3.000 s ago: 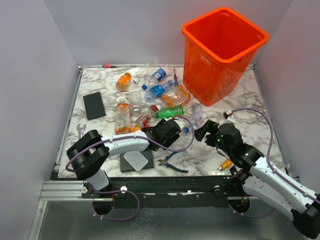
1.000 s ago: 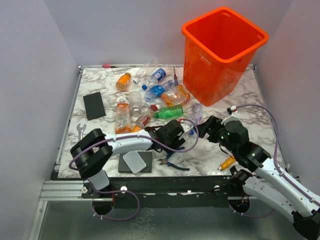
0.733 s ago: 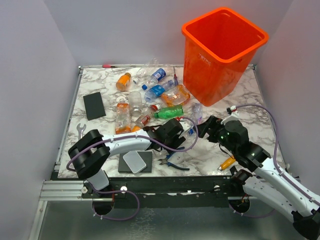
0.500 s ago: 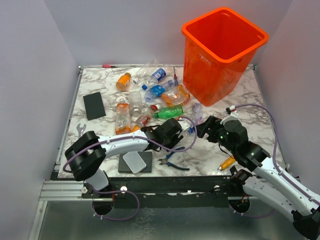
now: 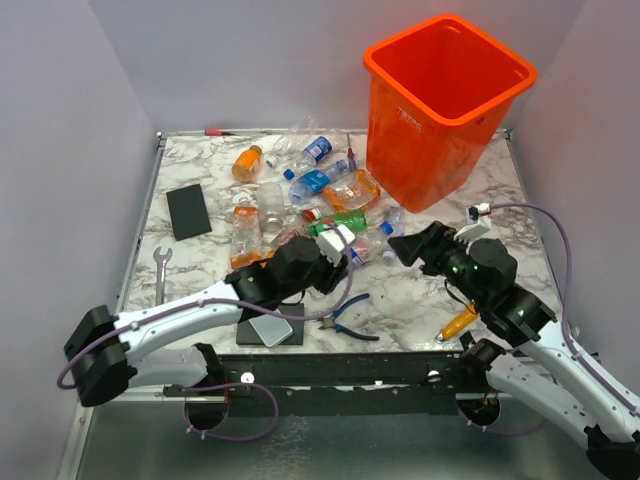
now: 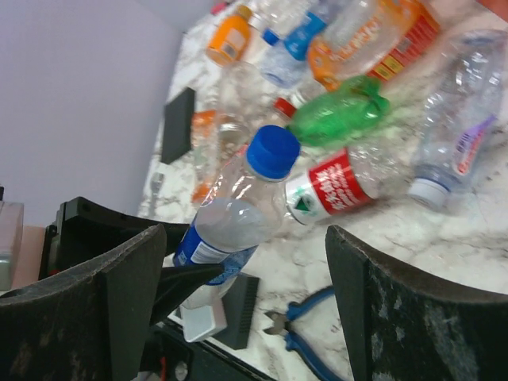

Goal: Put the plastic bottles in the bin
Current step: Pick up the plastic bottle at the center of the board.

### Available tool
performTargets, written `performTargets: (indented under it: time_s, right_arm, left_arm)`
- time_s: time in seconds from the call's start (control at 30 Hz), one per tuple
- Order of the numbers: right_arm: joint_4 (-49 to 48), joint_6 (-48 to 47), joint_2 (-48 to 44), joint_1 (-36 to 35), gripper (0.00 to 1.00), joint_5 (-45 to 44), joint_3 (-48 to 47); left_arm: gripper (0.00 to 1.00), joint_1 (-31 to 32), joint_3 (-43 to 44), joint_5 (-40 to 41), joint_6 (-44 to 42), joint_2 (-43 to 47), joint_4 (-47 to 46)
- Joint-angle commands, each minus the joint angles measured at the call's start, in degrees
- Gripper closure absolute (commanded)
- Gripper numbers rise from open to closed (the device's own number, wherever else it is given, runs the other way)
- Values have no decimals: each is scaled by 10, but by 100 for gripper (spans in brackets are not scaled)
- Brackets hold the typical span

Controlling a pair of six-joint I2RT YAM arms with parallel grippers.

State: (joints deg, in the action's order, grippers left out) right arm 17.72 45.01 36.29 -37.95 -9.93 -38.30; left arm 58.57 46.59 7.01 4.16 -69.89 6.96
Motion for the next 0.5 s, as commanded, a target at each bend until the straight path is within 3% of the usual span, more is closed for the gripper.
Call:
performTargets:
  time_s: [0.0, 0.13, 0.37, 0.47]
  right_arm:
    - [-115, 29, -20, -4, 15, 48, 6]
    - [-189, 33, 7, -4, 16, 69, -16]
    - [-269, 29, 101, -4, 22, 124, -65]
    - [-295, 33, 120, -5, 32, 130, -69]
  left_arm:
    - [67, -11, -72, -68, 46, 112, -193]
    - [66, -16, -122, -122, 96, 160, -292]
    - [67, -17, -134, -145, 102, 175, -314]
    - [67, -17, -135, -143, 99, 178, -313]
